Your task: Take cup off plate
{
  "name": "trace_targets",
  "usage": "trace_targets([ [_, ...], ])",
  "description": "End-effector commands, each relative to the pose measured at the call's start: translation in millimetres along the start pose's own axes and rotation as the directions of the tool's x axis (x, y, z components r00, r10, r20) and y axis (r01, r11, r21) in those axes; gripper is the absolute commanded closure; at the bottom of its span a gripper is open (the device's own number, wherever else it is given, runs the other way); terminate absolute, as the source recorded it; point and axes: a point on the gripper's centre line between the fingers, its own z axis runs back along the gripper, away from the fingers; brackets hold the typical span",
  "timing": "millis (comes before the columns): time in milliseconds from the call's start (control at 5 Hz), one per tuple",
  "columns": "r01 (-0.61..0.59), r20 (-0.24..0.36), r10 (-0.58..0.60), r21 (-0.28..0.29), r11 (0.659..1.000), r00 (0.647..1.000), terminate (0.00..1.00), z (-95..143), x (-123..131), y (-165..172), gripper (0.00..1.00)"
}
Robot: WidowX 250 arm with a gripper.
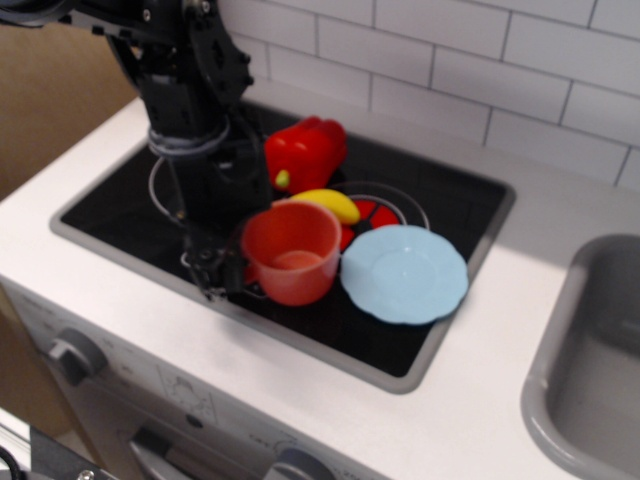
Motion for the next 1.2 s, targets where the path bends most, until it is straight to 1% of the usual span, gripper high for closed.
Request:
trace_targets([
  [0,-0.035,0.066,0.037,-0.019,0.999,0.997,0.00,9.3,-2.4,-7.7,1.00],
  [200,-0.061,0.059,0.062,-0.014,0.998,0.996,0.00,15.0,-3.0,-7.0,0.00],
  [400,-0.117,0.052,0.116,0.010,0.993,0.992,0.00,36.0,-1.2,-1.4,0.00],
  [600,-0.185,0.131,0.177,0.049,0.982,0.975,0.00,67.5,2.2,1.6,0.00],
  [800,-0.282,0.168,0.266,0.080,0.956,0.949,0.00,96.5,5.6,9.8,0.00],
  [1000,-0.401,0.188,0.379,0.096,0.911,0.906,0.00,104.7,6.7,22.8,0.00],
])
